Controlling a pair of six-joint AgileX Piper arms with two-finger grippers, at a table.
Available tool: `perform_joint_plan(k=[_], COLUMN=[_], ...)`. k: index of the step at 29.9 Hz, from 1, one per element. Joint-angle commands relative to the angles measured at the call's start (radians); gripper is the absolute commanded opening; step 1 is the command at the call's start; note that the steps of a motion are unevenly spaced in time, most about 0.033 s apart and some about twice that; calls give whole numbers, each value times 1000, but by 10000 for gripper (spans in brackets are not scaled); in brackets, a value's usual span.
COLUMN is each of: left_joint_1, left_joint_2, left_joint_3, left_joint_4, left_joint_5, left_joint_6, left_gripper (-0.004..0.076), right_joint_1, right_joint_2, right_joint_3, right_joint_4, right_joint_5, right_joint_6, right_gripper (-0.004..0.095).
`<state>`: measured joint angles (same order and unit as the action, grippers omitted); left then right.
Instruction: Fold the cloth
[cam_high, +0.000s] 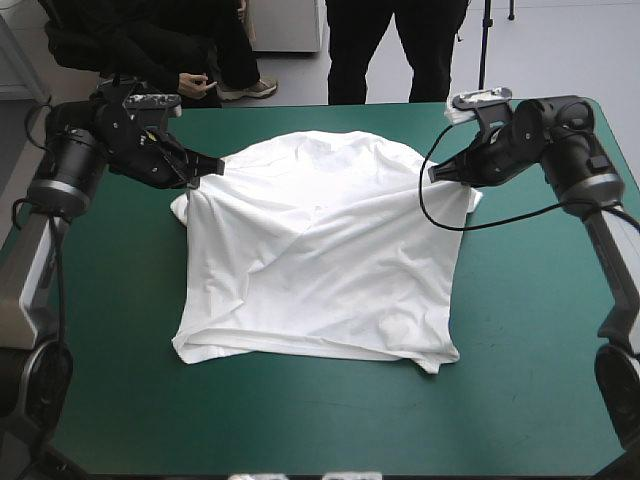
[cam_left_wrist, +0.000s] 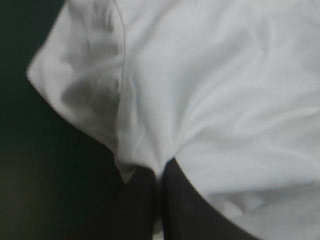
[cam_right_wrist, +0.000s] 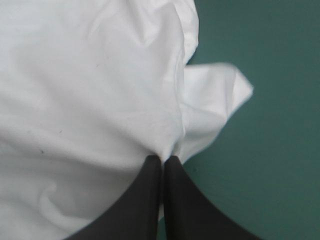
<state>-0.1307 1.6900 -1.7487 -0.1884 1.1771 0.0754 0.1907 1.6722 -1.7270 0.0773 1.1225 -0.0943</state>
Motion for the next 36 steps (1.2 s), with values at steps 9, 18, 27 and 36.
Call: perform_joint_plan(k=[9,18,27,36], left_joint_1=[-4,-4,-4,-4], left_joint_2=[-262,-316,-283,-115], left_joint_3=[-188,-323,-322,-322], left_joint_4=[-42,-68,-60,-7], left_joint_5=[-67,-108,-188,-588], left_joint_6=[-4,-2,6,10], left_gripper=[-17,-17,-17,-17], right_joint_1=[-10,-10,-10,-10], right_joint_2=[-199,-246,-198,-42], right_joint_3=[-193,-352,-365,-369], right_joint_4=[0,-3,-34,-166], right_joint_5=[-18,-18,-97,-454], right_joint_6=[-14,-14,-14,-12], right_gripper=[-17,-17,-17,-17])
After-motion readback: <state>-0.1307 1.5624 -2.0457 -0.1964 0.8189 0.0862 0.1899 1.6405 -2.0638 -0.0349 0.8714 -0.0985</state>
